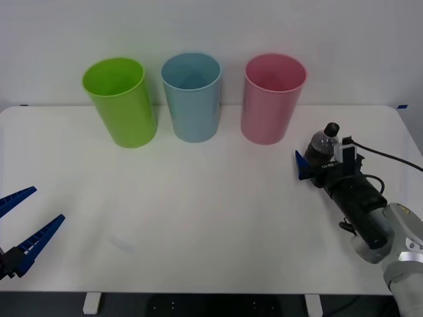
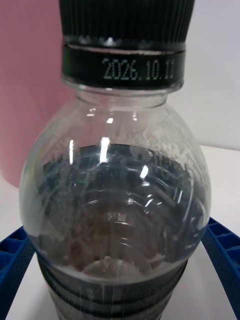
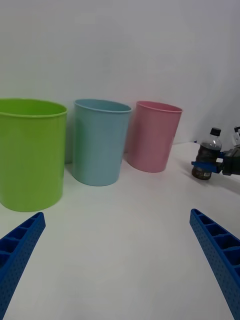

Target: Grasp the object on the table and drop it into the matching bin: aluminum can to the light blue bin, PET bottle to the pink bin.

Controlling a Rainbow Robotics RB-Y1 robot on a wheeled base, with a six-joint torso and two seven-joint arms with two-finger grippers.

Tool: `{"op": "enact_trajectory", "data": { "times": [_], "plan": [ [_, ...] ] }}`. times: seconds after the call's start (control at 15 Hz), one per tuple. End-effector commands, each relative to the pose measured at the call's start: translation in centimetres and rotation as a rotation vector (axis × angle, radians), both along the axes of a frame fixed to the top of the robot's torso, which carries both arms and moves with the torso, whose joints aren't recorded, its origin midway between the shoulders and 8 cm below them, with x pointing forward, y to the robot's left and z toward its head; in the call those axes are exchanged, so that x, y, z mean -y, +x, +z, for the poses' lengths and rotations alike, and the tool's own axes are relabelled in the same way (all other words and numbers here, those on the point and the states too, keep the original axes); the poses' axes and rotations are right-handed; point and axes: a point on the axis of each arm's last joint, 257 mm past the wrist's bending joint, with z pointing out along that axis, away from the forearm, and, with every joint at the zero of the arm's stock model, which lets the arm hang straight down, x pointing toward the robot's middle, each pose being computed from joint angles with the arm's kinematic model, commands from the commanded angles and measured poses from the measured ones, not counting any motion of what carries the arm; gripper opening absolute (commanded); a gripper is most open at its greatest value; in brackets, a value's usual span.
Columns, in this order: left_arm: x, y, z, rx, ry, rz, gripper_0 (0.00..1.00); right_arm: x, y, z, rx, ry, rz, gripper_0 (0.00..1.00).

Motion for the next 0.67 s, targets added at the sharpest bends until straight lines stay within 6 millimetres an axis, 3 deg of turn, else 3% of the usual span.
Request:
{"op": "enact_trajectory", "data": {
  "times": [0.07, 0.2, 0.27, 0.33, 0.4, 0.67],
  "plan": [
    [0.00, 0.00, 0.00, 0.000, 0.000, 0.000, 1.00, 0.00, 0.04, -0.04, -0.001, -0.007, -0.002, 1.00],
    [0.00, 0.00, 0.00, 0.000, 0.000, 0.000, 1.00, -0.12, 0.09, 0.03, 0.002, -0.011, 0.000, 1.00],
    [0.00, 0.00, 0.00, 0.000, 0.000, 0.000, 1.00, -0.03, 0.03, -0.01, 0.002, -0.014, 0.000, 0.67],
    [0.00, 0.00, 0.00, 0.000, 0.000, 0.000, 1.00, -0.03, 0.03, 0.01, 0.003, -0.014, 0.000, 0.08],
    [0.00, 0.00, 0.00, 0.000, 0.000, 0.000, 1.00, -0.06, 0.03, 0.02, 0.003, -0.015, 0.001, 0.00],
    [0.00, 0.00, 0.00, 0.000, 0.000, 0.000, 1.00, -0.48, 0.07, 0.17, 0.008, -0.020, 0.012, 0.00]
  ]
}}
